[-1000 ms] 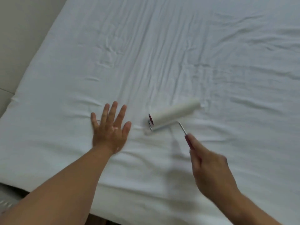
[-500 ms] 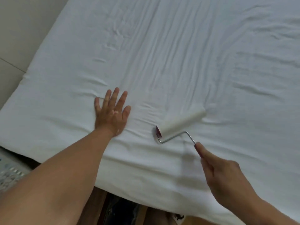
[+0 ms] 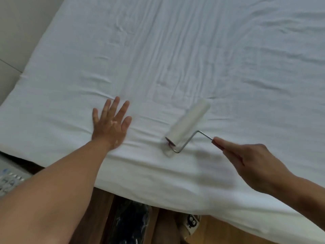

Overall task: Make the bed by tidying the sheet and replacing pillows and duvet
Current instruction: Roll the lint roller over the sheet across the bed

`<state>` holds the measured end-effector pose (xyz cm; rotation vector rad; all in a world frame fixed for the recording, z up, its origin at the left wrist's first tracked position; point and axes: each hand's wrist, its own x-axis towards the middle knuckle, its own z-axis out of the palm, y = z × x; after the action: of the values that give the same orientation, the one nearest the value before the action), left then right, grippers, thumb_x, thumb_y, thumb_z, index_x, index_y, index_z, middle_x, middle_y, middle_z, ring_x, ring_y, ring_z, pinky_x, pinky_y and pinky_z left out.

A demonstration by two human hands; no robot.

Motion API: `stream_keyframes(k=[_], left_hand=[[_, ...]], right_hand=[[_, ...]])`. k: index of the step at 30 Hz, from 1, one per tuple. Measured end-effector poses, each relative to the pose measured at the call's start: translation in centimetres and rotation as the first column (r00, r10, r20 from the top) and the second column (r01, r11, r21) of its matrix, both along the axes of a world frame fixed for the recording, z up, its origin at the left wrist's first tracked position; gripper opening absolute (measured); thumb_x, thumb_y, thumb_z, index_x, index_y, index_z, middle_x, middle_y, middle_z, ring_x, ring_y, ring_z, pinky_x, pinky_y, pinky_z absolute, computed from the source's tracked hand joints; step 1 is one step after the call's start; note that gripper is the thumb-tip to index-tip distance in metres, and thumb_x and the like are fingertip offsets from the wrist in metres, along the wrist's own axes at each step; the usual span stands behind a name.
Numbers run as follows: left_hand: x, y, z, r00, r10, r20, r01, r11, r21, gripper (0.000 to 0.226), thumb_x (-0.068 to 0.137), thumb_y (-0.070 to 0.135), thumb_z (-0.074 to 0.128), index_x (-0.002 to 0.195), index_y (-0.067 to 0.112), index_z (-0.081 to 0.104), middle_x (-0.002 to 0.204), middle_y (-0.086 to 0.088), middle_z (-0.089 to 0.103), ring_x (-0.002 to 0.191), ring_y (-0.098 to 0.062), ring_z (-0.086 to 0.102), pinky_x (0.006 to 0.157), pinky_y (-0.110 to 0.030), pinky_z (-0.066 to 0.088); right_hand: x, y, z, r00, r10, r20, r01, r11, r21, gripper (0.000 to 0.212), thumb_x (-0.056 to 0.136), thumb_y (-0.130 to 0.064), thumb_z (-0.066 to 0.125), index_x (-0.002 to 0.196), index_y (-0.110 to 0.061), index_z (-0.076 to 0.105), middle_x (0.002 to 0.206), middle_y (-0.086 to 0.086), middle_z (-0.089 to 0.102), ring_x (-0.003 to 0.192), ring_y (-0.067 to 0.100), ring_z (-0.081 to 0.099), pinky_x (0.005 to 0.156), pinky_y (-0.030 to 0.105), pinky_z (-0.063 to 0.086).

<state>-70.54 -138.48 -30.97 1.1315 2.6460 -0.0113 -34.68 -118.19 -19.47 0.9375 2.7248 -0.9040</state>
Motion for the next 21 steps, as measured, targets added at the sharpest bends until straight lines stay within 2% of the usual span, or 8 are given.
stream_keyframes(k=[3, 5, 7, 9, 13, 15, 18, 21], left_hand=[[-0.4, -0.2, -0.1, 1.000, 0.002, 0.004, -0.002, 1.000, 0.006, 0.060, 0.095, 0.064, -0.004, 0.154, 0.054, -0.005, 0.167, 0.020, -0.012, 0.154, -0.008, -0.012, 0.122, -0.054, -0.005], [-0.8, -0.7, 0.0, 1.000, 0.000, -0.008, 0.000, 1.000, 0.017, 0.058, 0.098, 0.060, -0.002, 0.155, 0.053, -0.002, 0.167, 0.020, -0.008, 0.154, -0.008, -0.009, 0.122, -0.054, -0.003], [-0.9, -1.1, 0.0, 1.000, -0.010, -0.018, 0.010, 1.000, -0.007, 0.053, 0.103, 0.057, 0.004, 0.156, 0.053, 0.000, 0.168, 0.019, -0.007, 0.154, -0.010, -0.009, 0.122, -0.055, -0.004], [-0.8, -1.5, 0.1, 0.999, 0.018, -0.046, -0.019, 0.999, -0.039, 0.053, 0.104, 0.057, 0.009, 0.156, 0.052, -0.002, 0.168, 0.018, -0.009, 0.154, -0.012, -0.012, 0.121, -0.055, -0.007], [0.6, -1.5, 0.1, 0.996, 0.081, -0.036, -0.084, 0.994, -0.077, 0.057, 0.101, 0.061, 0.005, 0.155, 0.051, -0.009, 0.167, 0.015, -0.017, 0.154, -0.016, -0.018, 0.121, -0.056, -0.009], [1.4, -1.5, 0.0, 0.995, 0.097, -0.032, -0.099, 0.992, -0.083, 0.058, 0.100, 0.063, 0.004, 0.155, 0.050, -0.010, 0.167, 0.014, -0.019, 0.153, -0.017, -0.020, 0.121, -0.055, -0.011], [1.7, -1.7, 0.1, 0.995, 0.101, -0.018, -0.102, 0.992, -0.080, 0.059, 0.100, 0.065, 0.004, 0.155, 0.051, -0.010, 0.167, 0.014, -0.019, 0.153, -0.016, -0.021, 0.122, -0.054, -0.012], [1.6, -2.5, 0.2, 0.995, 0.094, -0.014, -0.095, 0.993, -0.076, 0.058, 0.100, 0.065, 0.004, 0.155, 0.052, -0.010, 0.167, 0.015, -0.018, 0.153, -0.014, -0.020, 0.123, -0.051, -0.011]], right_hand=[[-6.5, -2.3, -1.7, 0.976, 0.213, 0.040, -0.213, 0.977, -0.002, 0.040, 0.101, -0.058, 0.029, 0.140, -0.068, 0.029, 0.109, -0.009, 0.074, 0.093, 0.019, 0.068, 0.078, 0.034, 0.055], [-8.5, -3.1, -4.1, 0.956, 0.290, 0.044, -0.290, 0.957, -0.008, 0.041, 0.102, -0.056, 0.027, 0.140, -0.071, 0.021, 0.086, -0.005, 0.068, 0.080, 0.024, 0.065, 0.074, 0.041, 0.055], [-5.3, -2.5, -5.4, 0.954, 0.300, 0.029, -0.300, 0.954, 0.008, 0.043, 0.102, -0.056, 0.023, 0.142, -0.071, 0.017, 0.070, -0.007, 0.056, 0.068, 0.016, 0.058, 0.069, 0.040, 0.053], [1.1, -1.3, -5.2, 0.944, 0.324, 0.068, -0.325, 0.946, -0.003, 0.045, 0.100, -0.059, 0.015, 0.142, -0.073, 0.008, 0.069, -0.007, 0.052, 0.064, 0.011, 0.054, 0.064, 0.031, 0.050], [8.5, -0.3, -2.9, 0.909, 0.304, 0.285, -0.318, 0.948, 0.004, 0.047, 0.093, -0.067, 0.001, 0.139, -0.075, -0.007, 0.068, -0.011, 0.049, 0.062, 0.010, 0.051, 0.059, 0.023, 0.041], [5.9, -1.1, -2.8, 0.906, 0.339, 0.254, -0.352, 0.936, 0.008, 0.046, 0.097, -0.064, 0.002, 0.142, -0.073, -0.003, 0.070, -0.010, 0.048, 0.064, 0.010, 0.050, 0.061, 0.024, 0.041], [-2.8, -3.4, -3.9, 0.916, 0.374, 0.149, -0.381, 0.924, 0.022, 0.045, 0.105, -0.052, 0.021, 0.147, -0.065, 0.013, 0.073, -0.006, 0.047, 0.069, 0.016, 0.052, 0.065, 0.035, 0.047], [-6.1, -4.6, -5.1, 0.928, 0.365, 0.079, -0.366, 0.931, -0.005, 0.044, 0.106, -0.050, 0.023, 0.146, -0.065, 0.015, 0.074, -0.002, 0.049, 0.068, 0.021, 0.055, 0.065, 0.041, 0.052]])
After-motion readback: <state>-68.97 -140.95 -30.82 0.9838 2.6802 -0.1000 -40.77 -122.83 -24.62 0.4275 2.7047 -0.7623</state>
